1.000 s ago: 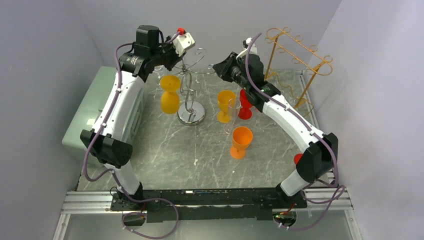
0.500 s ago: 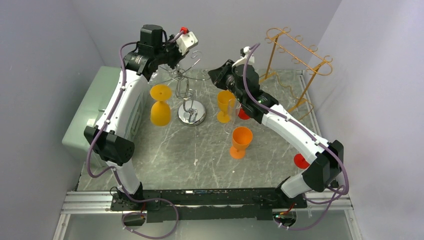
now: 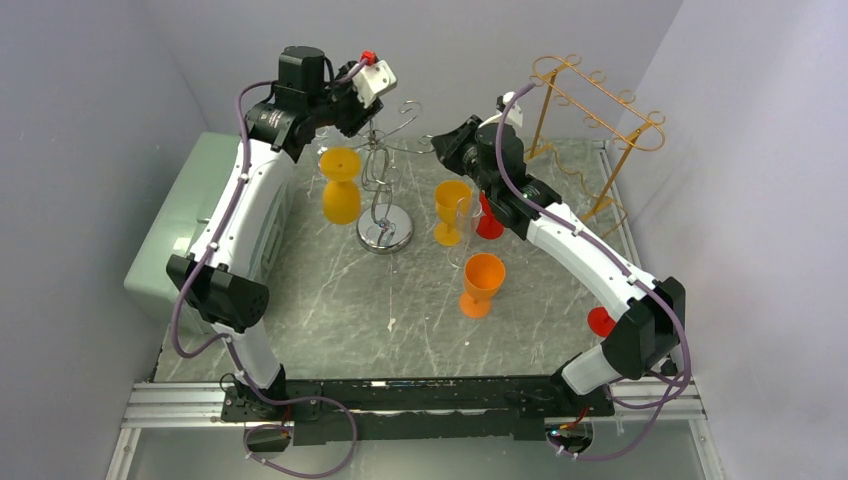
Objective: Place the wine glass upside down on the wine glass rack
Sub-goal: Adjust the wine rack at the center of the board.
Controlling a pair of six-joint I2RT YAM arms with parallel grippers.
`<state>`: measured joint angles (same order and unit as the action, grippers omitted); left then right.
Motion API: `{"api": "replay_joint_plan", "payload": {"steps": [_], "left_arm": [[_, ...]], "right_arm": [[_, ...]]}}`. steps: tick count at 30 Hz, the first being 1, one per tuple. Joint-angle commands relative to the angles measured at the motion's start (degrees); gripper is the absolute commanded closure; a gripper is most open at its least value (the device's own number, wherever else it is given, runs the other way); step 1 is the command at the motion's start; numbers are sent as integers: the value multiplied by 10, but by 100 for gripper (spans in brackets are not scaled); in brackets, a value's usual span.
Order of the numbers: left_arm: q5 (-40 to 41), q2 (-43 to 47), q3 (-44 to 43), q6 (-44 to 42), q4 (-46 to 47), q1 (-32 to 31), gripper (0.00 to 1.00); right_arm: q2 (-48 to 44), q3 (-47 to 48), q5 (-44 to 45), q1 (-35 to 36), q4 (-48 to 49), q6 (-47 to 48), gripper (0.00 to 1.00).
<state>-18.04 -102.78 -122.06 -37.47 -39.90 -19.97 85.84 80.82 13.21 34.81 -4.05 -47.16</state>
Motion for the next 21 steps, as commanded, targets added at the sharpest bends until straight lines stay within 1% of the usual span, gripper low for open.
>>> {"api": "replay_joint_plan", "payload": {"steps": [1,6,7,11,16,21], "left_arm": [[3,46,-21,0,-5,-2,45],[-25,71,-37,33,-83,-3,31],[-26,77,-37,41,-94,-3,29],[-18,94,-22,75,-105,-3,21],[-65,92,-3,126,-111,-4,19],[-56,58,-10,149,-111,-7,21]], "right_arm": [[7,4,-15,3,-41,5,100],[11,6,-16,3,-43,6,100],[12,8,-16,3,-44,6,100],[14,12,-14,3,-45,8,100],[12,7,-13,3,-47,7,100],[6,-1,-11,3,-44,4,100]]}}
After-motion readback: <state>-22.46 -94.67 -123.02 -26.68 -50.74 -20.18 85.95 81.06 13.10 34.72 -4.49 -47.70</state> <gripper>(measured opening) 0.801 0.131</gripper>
